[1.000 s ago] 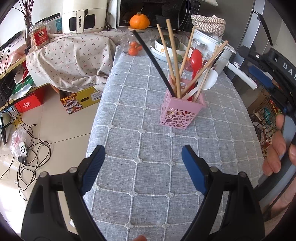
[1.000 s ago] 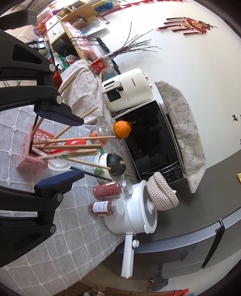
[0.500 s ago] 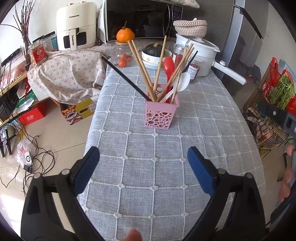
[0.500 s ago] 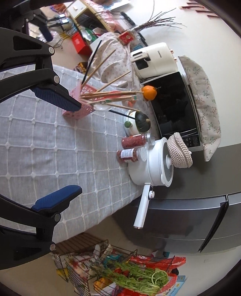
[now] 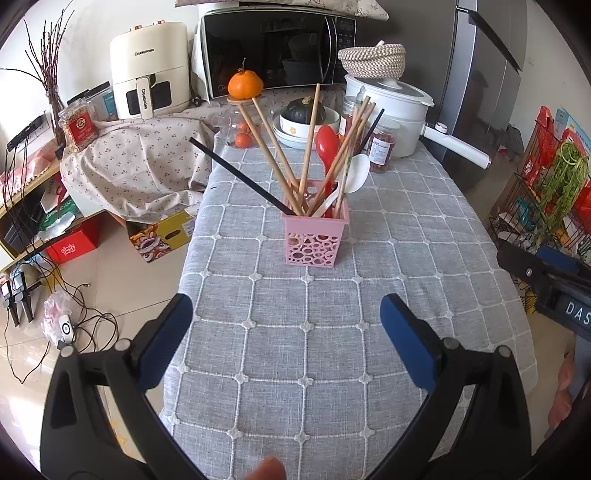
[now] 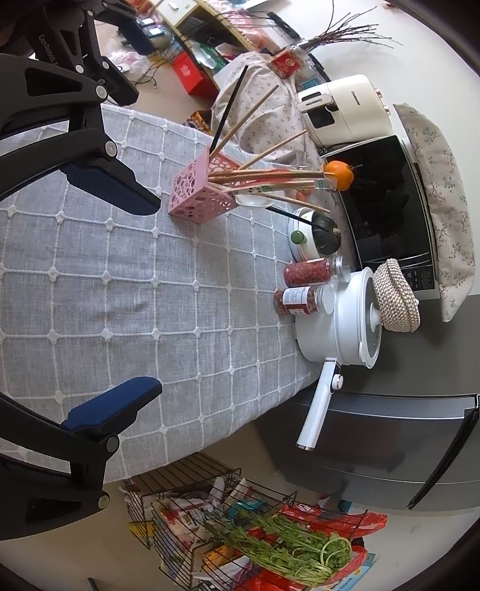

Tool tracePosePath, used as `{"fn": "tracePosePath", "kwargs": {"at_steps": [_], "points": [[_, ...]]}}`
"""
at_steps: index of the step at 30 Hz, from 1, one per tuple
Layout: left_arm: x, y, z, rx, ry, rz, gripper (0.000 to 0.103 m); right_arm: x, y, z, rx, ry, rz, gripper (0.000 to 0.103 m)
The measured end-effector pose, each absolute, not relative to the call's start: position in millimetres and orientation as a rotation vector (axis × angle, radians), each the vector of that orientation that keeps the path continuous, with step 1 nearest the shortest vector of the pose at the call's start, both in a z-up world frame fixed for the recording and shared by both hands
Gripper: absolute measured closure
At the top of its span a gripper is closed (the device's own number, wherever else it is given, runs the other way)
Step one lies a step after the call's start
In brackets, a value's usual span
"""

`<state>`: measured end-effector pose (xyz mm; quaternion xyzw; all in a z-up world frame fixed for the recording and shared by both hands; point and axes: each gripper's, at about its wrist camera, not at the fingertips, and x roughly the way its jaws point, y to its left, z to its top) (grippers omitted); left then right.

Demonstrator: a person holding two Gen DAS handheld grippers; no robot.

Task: Organize utensils

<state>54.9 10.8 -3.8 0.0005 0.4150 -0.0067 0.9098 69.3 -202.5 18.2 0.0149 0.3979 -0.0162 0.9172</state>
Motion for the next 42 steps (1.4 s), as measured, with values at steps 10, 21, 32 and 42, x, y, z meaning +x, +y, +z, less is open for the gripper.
{"fn": "tracePosePath", "kwargs": {"at_steps": [10,21,32,42], "points": [[55.3,11.3,-2.5,-0.003,0.839,-0.015,0.002,70.7,-198.3,16.3,0.023,0.825,-0.031,0.012],[55.8,12.2,-2.0,-0.002,0.833,-0.013,0.002,71.7,-196.6,13.7,0.019,0.829,-0.030,0.012],[57.9,10.1,-3.7,-0.002,0.838,-0.020,0.002,72.1,-196.5,8.2,0.016,0.842,-0.029,0.012],[57.0,4.8,-3.5,0.000,0.838,-0.047,0.002,75.1,-195.4,4.6,0.016,0.862,-0.022,0.012]]}}
